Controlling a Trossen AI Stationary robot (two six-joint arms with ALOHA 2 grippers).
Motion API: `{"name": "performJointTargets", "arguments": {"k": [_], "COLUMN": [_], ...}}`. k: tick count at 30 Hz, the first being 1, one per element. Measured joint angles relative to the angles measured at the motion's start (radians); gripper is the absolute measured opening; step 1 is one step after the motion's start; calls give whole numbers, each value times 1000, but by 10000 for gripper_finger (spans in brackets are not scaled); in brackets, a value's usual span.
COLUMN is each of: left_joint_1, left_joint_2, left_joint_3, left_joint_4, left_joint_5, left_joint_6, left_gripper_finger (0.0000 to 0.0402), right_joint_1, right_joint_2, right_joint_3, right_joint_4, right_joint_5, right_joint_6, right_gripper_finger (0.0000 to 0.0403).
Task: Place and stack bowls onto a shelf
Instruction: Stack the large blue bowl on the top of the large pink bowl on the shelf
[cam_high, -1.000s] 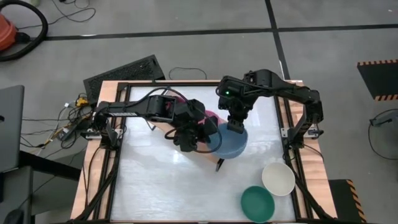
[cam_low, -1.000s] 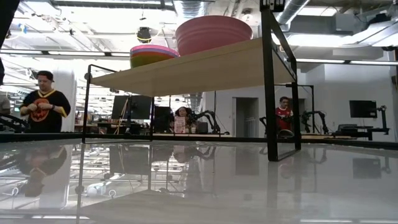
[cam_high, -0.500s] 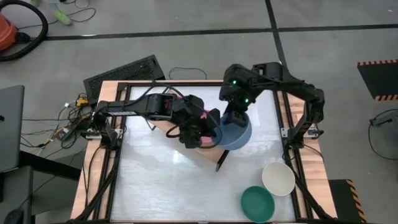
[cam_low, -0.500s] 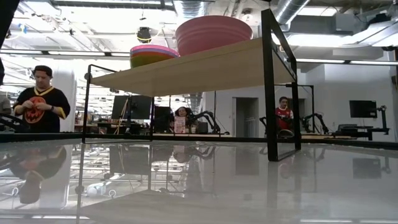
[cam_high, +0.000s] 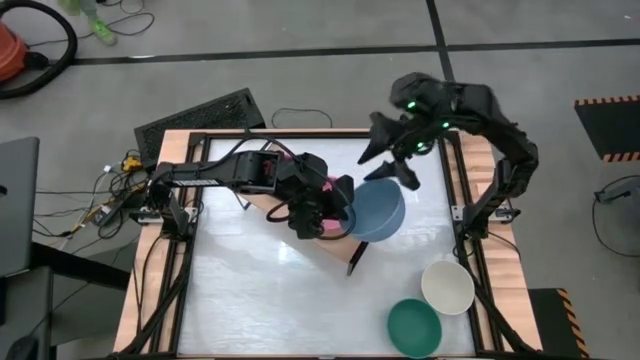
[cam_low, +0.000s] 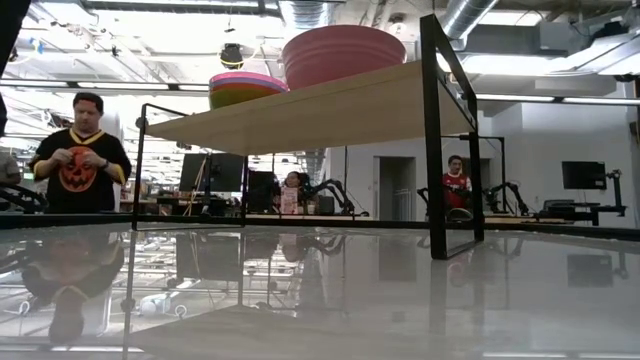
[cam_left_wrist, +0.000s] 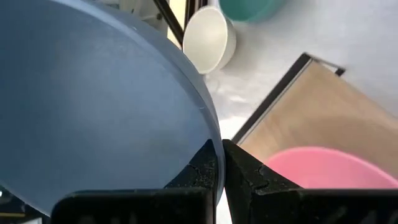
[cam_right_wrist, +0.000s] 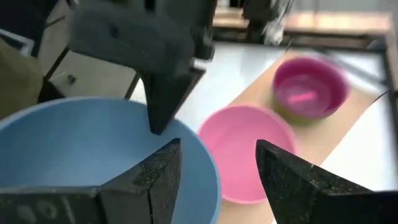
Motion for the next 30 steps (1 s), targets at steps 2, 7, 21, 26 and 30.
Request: {"name": "performJointTargets", "arguments": {"k": [2,7,21,26,30], "left_joint_1": [6,21,-21,-30,-39], "left_joint_2": [0,0,0,0,1], "left_joint_3": [0,5,10,-17,-40], "left_joint_4": [-6,-46,-379,-412,-439], "left_joint_5": [-22,-190,-324,-276,-275], "left_joint_6": [-13,-172,-835,-839,-787], "left_gripper_finger": [1,0,0,0,0], "right_joint_1": [-16,-74,-189,-212,-211], "right_joint_2": [-22,-98,-258,-262,-257], "right_joint_3": [1,1,1,1,1], "right_joint_4": [38,93,111,105,96], "right_joint_5": [4,127,213,213,212], "right_joint_6": [-11,29,116,93,87], "right_gripper_finger": [232,232,224,224,224]}}
